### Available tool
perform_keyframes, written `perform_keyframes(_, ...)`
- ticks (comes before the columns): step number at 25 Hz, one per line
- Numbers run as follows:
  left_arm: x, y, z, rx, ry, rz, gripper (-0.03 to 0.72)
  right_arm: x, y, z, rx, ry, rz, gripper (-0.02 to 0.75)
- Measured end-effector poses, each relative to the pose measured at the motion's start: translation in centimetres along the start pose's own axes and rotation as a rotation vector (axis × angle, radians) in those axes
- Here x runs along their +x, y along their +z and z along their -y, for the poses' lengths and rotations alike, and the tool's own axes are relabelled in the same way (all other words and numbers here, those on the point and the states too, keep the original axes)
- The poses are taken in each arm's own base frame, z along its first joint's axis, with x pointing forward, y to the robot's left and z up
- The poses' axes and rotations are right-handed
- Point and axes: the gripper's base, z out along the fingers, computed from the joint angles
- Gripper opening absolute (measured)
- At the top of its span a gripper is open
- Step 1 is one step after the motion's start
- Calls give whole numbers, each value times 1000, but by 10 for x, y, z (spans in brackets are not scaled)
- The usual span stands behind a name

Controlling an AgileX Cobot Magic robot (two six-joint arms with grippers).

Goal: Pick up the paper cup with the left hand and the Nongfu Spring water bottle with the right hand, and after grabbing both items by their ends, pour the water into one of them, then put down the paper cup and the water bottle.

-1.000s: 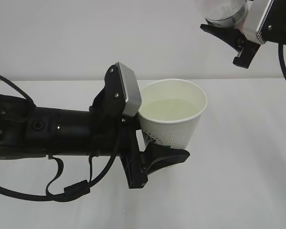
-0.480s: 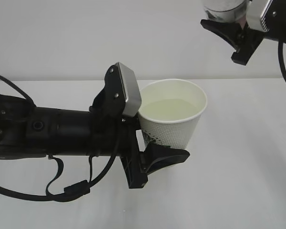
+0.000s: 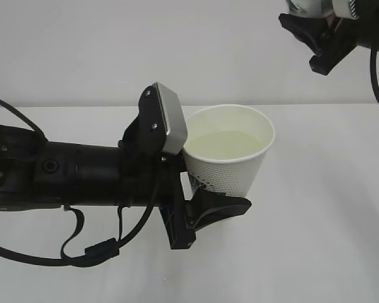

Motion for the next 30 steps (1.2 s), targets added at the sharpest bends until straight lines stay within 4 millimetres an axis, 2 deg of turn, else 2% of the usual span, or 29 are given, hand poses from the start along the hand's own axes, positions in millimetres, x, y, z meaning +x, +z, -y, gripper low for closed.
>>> perform_keyframes(16, 0, 0, 0, -1, 0, -2, 523, 28, -13, -13, 141, 306, -117, 506)
perform_keyframes(30, 0, 0, 0, -1, 0, -2, 522, 58, -38, -43, 233, 483, -216, 482)
